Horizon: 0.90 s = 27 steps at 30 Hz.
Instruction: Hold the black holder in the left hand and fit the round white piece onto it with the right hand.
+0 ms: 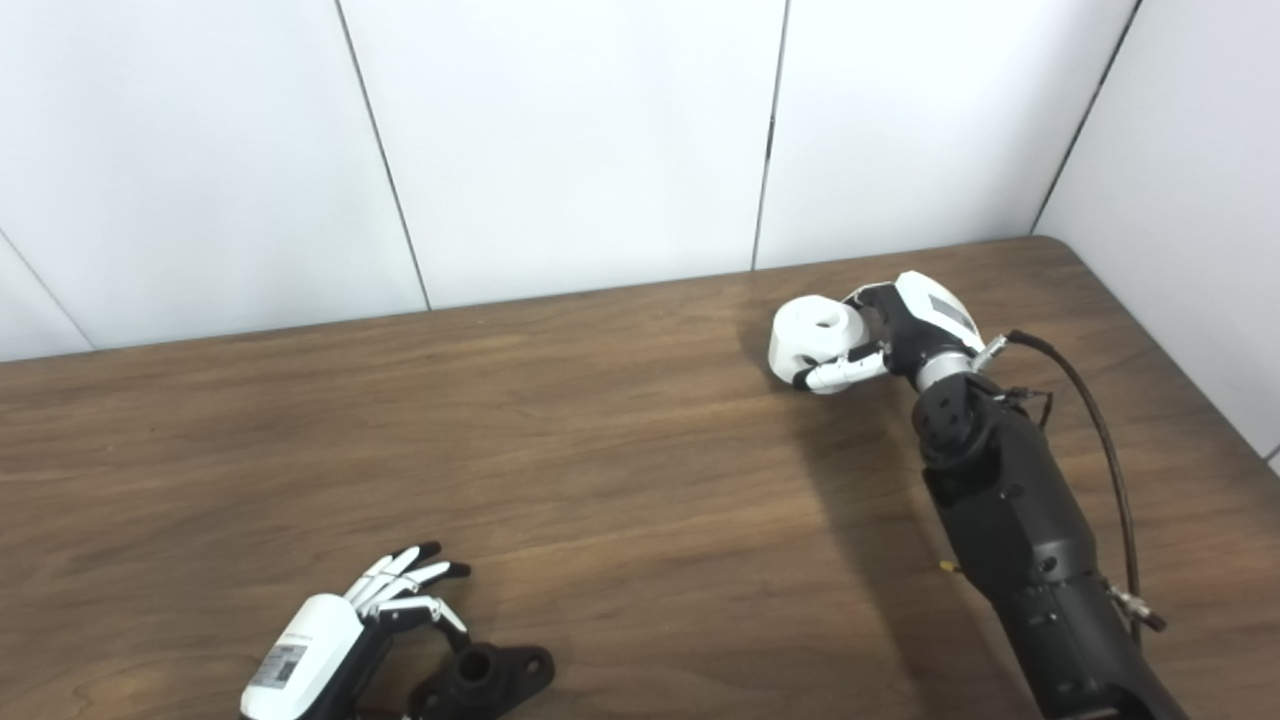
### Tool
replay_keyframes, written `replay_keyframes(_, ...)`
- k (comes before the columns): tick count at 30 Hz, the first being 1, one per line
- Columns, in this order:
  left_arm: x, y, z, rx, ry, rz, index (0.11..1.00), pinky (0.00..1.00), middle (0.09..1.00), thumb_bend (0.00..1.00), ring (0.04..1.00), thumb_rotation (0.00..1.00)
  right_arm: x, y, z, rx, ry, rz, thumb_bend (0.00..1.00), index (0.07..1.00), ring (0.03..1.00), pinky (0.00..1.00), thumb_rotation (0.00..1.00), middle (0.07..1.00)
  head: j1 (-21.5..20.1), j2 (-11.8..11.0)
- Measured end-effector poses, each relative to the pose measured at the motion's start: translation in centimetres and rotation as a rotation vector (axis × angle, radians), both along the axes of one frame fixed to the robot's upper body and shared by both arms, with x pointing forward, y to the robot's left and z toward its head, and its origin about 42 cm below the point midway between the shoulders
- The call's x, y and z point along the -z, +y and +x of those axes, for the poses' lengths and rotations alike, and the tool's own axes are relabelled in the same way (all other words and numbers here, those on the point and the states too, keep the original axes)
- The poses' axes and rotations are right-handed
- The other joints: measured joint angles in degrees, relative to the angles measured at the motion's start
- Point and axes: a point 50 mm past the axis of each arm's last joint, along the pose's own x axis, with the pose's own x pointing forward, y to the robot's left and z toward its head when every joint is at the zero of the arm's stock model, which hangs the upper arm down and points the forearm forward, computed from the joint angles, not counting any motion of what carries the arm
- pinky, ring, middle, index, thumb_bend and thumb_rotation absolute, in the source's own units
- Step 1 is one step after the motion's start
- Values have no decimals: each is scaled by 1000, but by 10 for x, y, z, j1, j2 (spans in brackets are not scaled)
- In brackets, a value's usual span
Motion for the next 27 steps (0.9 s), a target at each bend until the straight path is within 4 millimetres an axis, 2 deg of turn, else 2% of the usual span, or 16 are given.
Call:
replay_keyframes(3, 0, 0, 0, 0, 0, 0, 489, 944, 855, 512, 946, 45, 0, 0, 0, 7, -15, 3, 785, 602, 962, 1000, 257, 881, 1, 0)
replay_keyframes(4, 0, 0, 0, 0, 0, 0, 489, 945, 856, 512, 947, 45, 0, -1, 0, 8, -18, 6, 729, 573, 959, 994, 227, 878, 1, 1)
replay_keyframes(5, 0, 0, 0, 0, 0, 0, 489, 945, 857, 512, 949, 45, 0, -1, 0, 10, -23, 8, 608, 525, 959, 989, 183, 876, 1, 1)
replay_keyframes(8, 0, 0, 0, 1, 1, 1, 489, 943, 856, 512, 948, 45, -1, -1, 0, 16, -42, 14, 535, 495, 957, 960, 156, 870, 2, 1)
replay_keyframes(17, 0, 0, 0, 1, 1, 1, 489, 950, 858, 511, 950, 46, -1, 1, 1, -2, -97, 14, 522, 486, 927, 895, 132, 830, 3, 2)
replay_keyframes(27, 0, 0, 0, 1, 1, 1, 490, 955, 863, 511, 954, 47, 2, -1, -1, -30, -104, -36, 520, 486, 918, 897, 132, 820, 11, 4)
